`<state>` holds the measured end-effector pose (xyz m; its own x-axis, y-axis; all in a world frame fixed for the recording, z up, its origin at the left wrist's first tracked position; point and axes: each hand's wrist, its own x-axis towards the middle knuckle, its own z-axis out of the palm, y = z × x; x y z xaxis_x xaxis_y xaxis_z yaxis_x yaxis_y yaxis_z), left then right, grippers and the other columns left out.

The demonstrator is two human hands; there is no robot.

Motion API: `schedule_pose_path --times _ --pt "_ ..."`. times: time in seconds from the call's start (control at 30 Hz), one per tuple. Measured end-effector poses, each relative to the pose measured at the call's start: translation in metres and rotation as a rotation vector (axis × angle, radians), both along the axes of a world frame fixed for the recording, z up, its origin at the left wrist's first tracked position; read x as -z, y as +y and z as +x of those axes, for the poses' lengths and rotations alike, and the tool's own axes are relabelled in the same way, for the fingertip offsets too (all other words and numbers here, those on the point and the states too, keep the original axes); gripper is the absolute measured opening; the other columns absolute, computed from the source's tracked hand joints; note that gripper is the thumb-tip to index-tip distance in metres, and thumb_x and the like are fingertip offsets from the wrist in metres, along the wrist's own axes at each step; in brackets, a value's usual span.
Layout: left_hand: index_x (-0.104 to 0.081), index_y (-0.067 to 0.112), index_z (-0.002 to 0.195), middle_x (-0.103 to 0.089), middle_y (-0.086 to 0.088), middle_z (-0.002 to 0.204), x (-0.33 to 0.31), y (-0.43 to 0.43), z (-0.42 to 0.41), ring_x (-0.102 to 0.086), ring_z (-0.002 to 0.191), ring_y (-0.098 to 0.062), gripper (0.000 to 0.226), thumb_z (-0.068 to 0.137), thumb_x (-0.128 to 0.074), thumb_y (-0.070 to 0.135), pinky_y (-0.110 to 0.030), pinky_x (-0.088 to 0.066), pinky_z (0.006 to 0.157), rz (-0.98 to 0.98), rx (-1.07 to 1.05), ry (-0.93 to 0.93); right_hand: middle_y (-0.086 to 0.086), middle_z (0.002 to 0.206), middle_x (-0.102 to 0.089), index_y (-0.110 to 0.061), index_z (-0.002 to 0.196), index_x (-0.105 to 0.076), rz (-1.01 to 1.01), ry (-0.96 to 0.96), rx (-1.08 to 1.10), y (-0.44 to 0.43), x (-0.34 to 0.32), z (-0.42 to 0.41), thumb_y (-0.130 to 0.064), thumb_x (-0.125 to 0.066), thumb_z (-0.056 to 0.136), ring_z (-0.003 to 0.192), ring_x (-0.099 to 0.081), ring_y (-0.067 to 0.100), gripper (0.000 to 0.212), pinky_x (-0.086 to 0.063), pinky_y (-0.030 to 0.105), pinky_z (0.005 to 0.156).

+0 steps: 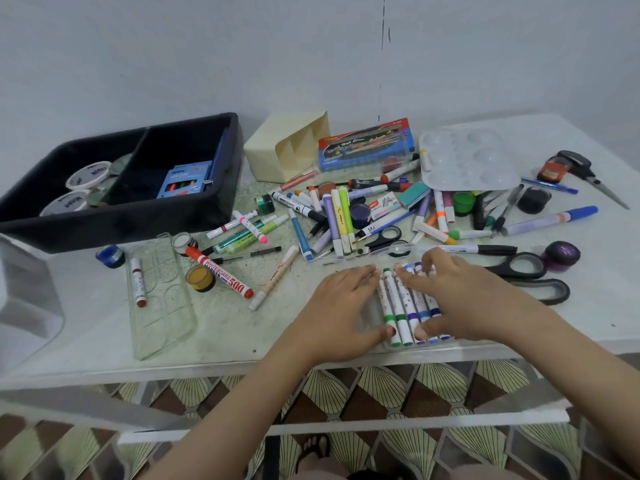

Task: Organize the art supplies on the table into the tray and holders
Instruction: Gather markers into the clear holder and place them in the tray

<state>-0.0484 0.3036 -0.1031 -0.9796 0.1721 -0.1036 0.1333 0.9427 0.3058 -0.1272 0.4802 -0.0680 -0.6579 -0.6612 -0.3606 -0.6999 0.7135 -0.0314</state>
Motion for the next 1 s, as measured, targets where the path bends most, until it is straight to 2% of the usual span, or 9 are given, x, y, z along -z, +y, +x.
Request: schedule_pose_path --times 0.13,0.27,0.37,0.47,0.53,0.6,0.73,0.83,1.0 --pt "-0.017 0.024 0.15 -0.009 0.01 0.157 0.005 -0.004 0.006 -0.007 0.142 -0.007 0.076 0.088 -0.05 0.056 -0.026 -0.007 0.114 0.104 -0.032 0.027 0.001 0.142 -0.019 -0.039 0.149 -0.004 -0.001 -0.038 0.004 0.002 -0.004 -0.002 -0.062 -0.058 0.079 0.13 -0.028 0.021 0.091 -0.036 0.032 0.098" --pt "-0.033 0.028 0.143 -0.032 0.012 0.149 -0.002 -0.027 0.008 -0.026 0.135 -0.005 0.055 0.092 -0.051 0.042 -0.028 -0.017 0.113 0.174 -0.194 0.158 0.0 0.14 -0.028 -0.035 0.145 -0.028 -0.052 -0.114 0.042 -0.012 -0.019 -0.013 -0.057 -0.062 0.08 0.131 -0.03 0.017 0.077 -0.037 0.035 0.103" --pt "-0.049 0.021 0.133 -0.051 0.006 0.134 -0.008 -0.068 0.006 -0.041 0.126 -0.012 0.041 0.093 -0.053 0.029 -0.031 -0.027 0.107 0.099 -0.376 0.279 0.001 0.132 -0.042 -0.032 0.136 -0.046 -0.143 -0.051 0.047 -0.038 -0.028 -0.023 -0.055 -0.057 0.084 0.121 -0.043 0.019 0.057 -0.042 0.038 0.098" --pt "-0.064 0.013 0.116 -0.066 -0.005 0.113 -0.011 -0.115 0.002 -0.057 0.106 -0.025 0.03 0.087 -0.058 0.014 -0.036 -0.041 0.091 -0.085 -0.504 0.431 0.001 0.125 -0.048 -0.029 0.13 -0.052 -0.243 -0.013 0.033 -0.075 -0.027 -0.032 -0.048 -0.057 0.087 0.11 -0.051 0.019 0.047 -0.045 0.033 0.089" --pt "-0.066 0.01 0.111 -0.068 -0.009 0.103 -0.014 -0.141 0.001 -0.058 0.092 -0.027 0.027 0.087 -0.056 0.01 -0.036 -0.044 0.075 -0.182 -0.597 0.436 0.004 0.112 -0.051 -0.024 0.12 -0.059 -0.304 0.007 0.01 -0.102 -0.022 -0.038 -0.042 -0.057 0.088 0.105 -0.054 0.022 0.036 -0.043 0.032 0.08" --pt "-0.065 0.009 0.11 -0.066 -0.009 0.099 -0.018 -0.162 -0.003 -0.057 0.087 -0.027 0.026 0.09 -0.05 0.011 -0.034 -0.042 0.066 -0.238 -0.674 0.396 0.004 0.1 -0.049 -0.017 0.111 -0.063 -0.381 0.011 -0.008 -0.129 -0.015 -0.041 -0.039 -0.056 0.089 0.099 -0.055 0.025 0.031 -0.044 0.032 0.074" --pt "-0.065 0.012 0.1 -0.065 -0.007 0.092 -0.019 -0.188 -0.015 -0.058 0.08 -0.025 0.022 0.091 -0.045 0.013 -0.031 -0.039 0.06 -0.36 -0.667 0.321 0.004 0.111 -0.052 -0.018 0.117 -0.06 -0.491 0.023 -0.021 -0.185 0.001 -0.038 -0.049 -0.052 0.09 0.099 -0.054 0.022 0.041 -0.042 0.032 0.078" --pt "-0.063 0.013 0.089 -0.062 -0.005 0.076 -0.017 -0.196 -0.025 -0.057 0.069 -0.024 0.017 0.09 -0.047 0.014 -0.03 -0.034 0.052 -0.439 -0.658 0.277 0.005 0.101 -0.055 -0.013 0.1 -0.061 -0.543 0.079 0.001 -0.216 0.012 -0.034 -0.054 -0.057 0.085 0.092 -0.054 0.022 0.043 -0.043 0.033 0.074" --pt "-0.062 0.013 0.089 -0.061 -0.004 0.076 -0.011 -0.203 -0.032 -0.057 0.068 -0.023 0.017 0.093 -0.046 0.019 -0.031 -0.043 0.054 -0.394 -0.661 0.254 0.008 0.099 -0.056 -0.01 0.091 -0.063 -0.632 0.091 0.066 -0.226 0.022 -0.043 -0.026 -0.055 0.09 0.091 -0.056 0.026 0.018 -0.045 0.034 0.07"
